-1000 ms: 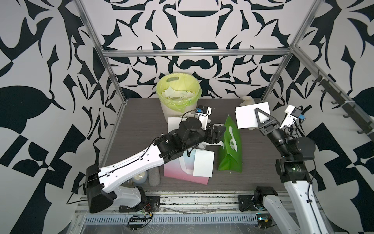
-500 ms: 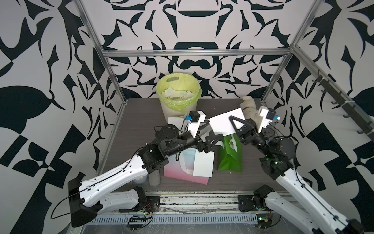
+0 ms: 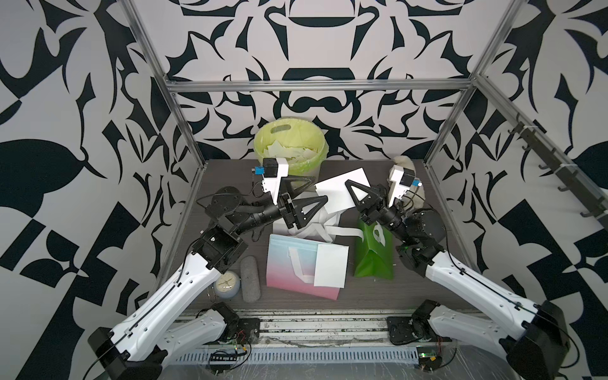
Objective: Shred takeout receipts and throw away
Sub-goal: Shred the takeout receipt.
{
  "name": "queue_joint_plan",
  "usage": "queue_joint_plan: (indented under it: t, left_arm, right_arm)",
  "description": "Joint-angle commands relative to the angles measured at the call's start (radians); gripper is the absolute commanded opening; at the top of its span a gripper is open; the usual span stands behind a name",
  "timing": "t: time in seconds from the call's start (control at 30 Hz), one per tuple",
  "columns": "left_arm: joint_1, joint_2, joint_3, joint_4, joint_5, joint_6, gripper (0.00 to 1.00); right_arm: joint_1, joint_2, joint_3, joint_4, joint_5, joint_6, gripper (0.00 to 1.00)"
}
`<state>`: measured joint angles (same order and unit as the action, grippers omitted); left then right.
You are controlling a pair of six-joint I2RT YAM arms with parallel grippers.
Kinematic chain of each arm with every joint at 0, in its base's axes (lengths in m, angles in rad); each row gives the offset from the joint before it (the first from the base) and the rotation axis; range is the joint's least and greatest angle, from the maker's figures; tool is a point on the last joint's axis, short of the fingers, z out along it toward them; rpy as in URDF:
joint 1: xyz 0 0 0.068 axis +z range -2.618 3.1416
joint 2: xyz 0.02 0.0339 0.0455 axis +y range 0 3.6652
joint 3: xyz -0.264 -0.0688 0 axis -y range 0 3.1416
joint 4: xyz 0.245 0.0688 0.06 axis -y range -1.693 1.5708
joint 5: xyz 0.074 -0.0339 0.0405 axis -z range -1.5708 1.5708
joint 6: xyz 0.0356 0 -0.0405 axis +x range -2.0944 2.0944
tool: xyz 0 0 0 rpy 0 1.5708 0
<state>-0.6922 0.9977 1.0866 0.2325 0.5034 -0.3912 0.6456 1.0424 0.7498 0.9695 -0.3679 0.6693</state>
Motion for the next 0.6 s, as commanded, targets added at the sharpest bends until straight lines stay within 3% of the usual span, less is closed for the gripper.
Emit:
queue_joint_plan:
  t: [0.0, 0.27, 0.47, 0.57]
  left_arm:
    - [0.002, 0.02, 0.014, -0.028, 0.05, -0.006, 0.78]
    - [0.002, 0.079, 0.022, 0.043, 0.046, -0.078, 0.76]
    - [0.008, 0.066, -0.027, 0.126, -0.055, -0.123, 0.84]
    - [0.008, 0.089, -0.03, 0.188, -0.018, -0.179, 0.84]
  right_arm:
    - [0.011, -0.014, 0.03, 0.136, 0.021, 0.03, 0.0]
    - [0.026, -0.015, 0.011, 0.169, 0.014, 0.049, 0.0]
    - [0.028, -0.043, -0.015, 0.171, 0.035, 0.043, 0.0]
    - [0.03, -0.043, -0.017, 0.165, 0.034, 0.046, 0.0]
